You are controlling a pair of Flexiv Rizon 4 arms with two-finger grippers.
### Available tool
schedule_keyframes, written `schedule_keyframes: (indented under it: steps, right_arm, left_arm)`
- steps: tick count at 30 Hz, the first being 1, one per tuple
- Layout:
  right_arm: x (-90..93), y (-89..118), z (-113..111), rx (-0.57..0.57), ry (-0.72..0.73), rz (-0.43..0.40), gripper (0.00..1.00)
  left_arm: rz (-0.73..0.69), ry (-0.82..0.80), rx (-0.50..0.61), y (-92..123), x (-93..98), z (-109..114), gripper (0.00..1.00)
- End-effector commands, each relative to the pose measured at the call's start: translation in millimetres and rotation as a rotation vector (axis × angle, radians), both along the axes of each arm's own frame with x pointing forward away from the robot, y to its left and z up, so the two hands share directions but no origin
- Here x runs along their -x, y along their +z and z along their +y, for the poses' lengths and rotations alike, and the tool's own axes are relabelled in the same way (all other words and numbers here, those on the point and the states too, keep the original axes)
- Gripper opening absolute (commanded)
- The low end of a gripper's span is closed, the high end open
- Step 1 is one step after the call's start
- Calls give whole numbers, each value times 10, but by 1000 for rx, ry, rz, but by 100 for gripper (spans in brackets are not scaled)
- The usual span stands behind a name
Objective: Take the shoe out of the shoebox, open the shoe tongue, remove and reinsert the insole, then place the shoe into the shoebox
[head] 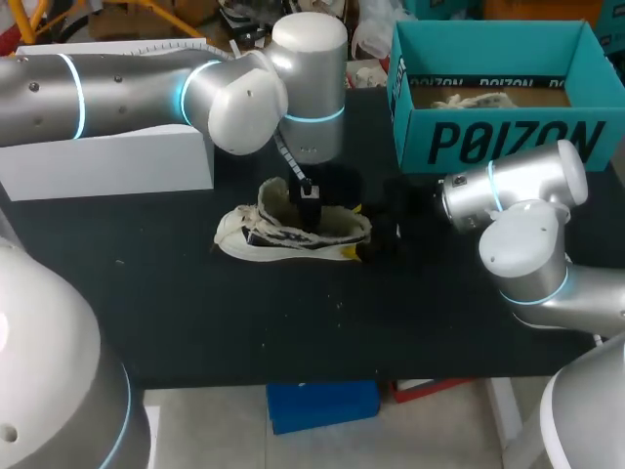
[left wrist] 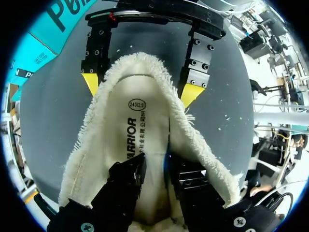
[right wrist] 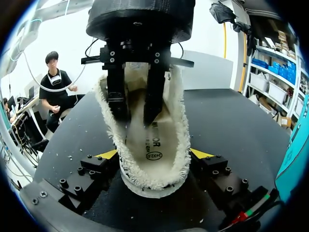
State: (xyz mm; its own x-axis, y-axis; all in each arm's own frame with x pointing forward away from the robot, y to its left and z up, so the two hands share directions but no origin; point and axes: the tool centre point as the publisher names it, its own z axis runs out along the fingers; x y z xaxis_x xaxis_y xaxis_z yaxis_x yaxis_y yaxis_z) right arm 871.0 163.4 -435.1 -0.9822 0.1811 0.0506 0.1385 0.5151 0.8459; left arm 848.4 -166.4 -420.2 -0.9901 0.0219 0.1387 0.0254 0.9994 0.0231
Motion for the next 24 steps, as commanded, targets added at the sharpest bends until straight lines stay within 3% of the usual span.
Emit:
schedule_keyframes:
  steps: [1, 17, 21, 24]
  right_arm:
    - [-12, -12, 6, 3, -3, 1, 0]
    - [-12, -12, 6, 3, -3, 1, 0]
    - [-12, -12, 6, 3, -3, 1, 0]
    - [-12, -12, 6, 3, -3, 1, 0]
  left_arm:
    - [-138, 12, -32, -165, 174, 30, 29]
    - [-400, 25, -101, -386, -24, 291, 21]
    - [-455, 21, -93, -423, -84, 324, 32]
    - [-488, 33, -70, -445, -131, 355, 30]
